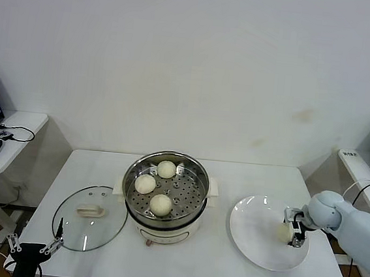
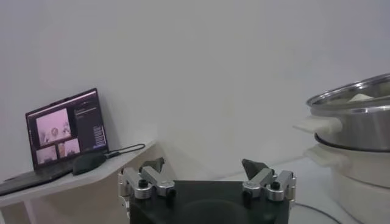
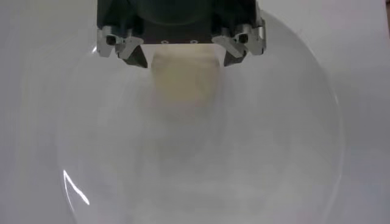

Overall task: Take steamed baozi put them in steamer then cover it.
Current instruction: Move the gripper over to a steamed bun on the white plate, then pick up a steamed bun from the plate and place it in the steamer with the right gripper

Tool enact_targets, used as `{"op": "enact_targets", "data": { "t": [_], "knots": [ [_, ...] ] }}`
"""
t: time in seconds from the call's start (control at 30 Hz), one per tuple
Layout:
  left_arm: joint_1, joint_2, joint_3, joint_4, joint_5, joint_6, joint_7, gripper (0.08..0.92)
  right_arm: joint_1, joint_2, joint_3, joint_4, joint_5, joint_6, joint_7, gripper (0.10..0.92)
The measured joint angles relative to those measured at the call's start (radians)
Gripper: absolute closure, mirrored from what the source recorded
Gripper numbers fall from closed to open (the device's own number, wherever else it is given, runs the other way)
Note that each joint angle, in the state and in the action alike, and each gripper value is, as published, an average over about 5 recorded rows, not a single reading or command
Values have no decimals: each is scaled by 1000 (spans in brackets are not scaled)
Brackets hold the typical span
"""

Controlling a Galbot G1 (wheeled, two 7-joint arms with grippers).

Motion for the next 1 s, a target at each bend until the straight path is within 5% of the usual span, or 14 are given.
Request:
{"op": "enact_targets", "data": {
  "t": [0.3, 1.0],
  "knots": [
    [-5, 0, 8, 8, 0, -3, -1, 177, 15, 0, 3, -2, 1, -4, -10, 434],
    [-21, 21, 32, 4, 0, 6, 7, 177, 573, 39, -310, 158, 305, -141, -45, 430]
  ]
}}
